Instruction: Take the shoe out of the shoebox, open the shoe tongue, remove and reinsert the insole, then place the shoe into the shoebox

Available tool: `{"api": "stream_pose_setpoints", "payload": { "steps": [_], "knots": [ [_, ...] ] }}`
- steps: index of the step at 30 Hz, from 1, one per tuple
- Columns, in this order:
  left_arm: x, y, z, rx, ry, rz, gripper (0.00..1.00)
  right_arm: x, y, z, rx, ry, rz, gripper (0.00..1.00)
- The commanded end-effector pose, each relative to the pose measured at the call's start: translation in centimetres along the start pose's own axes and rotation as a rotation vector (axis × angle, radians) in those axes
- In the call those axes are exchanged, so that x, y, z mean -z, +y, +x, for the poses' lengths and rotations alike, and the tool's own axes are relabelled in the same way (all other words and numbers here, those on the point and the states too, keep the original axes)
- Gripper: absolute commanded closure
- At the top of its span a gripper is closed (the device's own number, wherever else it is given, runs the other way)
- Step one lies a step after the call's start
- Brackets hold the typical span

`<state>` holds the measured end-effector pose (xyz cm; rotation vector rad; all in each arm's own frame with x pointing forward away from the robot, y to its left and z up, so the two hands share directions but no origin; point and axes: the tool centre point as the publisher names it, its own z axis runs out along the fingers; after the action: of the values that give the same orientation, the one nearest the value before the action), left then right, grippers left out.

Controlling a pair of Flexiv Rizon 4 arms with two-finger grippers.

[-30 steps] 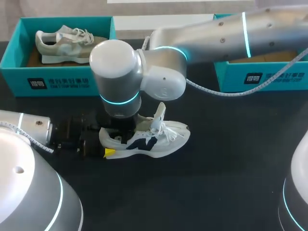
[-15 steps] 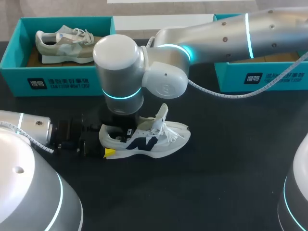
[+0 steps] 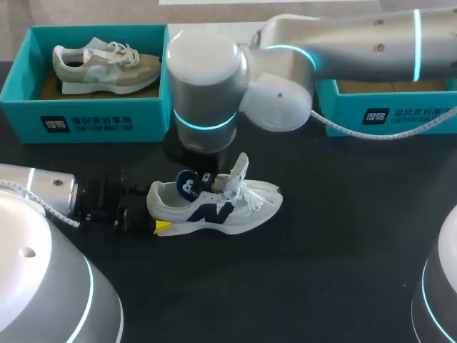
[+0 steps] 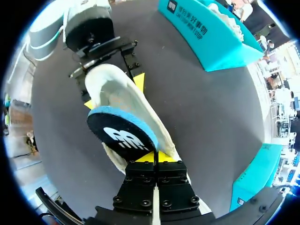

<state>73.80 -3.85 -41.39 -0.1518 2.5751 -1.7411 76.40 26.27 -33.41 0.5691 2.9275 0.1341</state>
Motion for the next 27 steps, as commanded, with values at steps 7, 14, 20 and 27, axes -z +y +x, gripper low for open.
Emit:
{"api": "stream_pose_setpoints", "payload": {
  "steps": [7, 14, 20, 27],
  "knots": [
    [-0.4, 0.5, 0.2, 0.000, -0.001, 0.001, 1.00, 1.6, 3.7, 0.8, 0.100, 0.077, -0.136, 1.00],
    [-0.4, 0.5, 0.2, 0.000, -0.001, 0.001, 1.00, 0.9, 4.5, 1.4, 0.148, 0.113, -0.129, 1.00],
    [-0.4, 0.5, 0.2, 0.000, -0.001, 0.001, 1.00, -0.7, 3.5, 1.8, 0.143, 0.120, -0.109, 1.00],
    [-0.4, 0.5, 0.2, 0.000, -0.001, 0.001, 1.00, -2.3, 2.6, 1.7, 0.130, 0.114, -0.085, 0.67]
  ]
}}
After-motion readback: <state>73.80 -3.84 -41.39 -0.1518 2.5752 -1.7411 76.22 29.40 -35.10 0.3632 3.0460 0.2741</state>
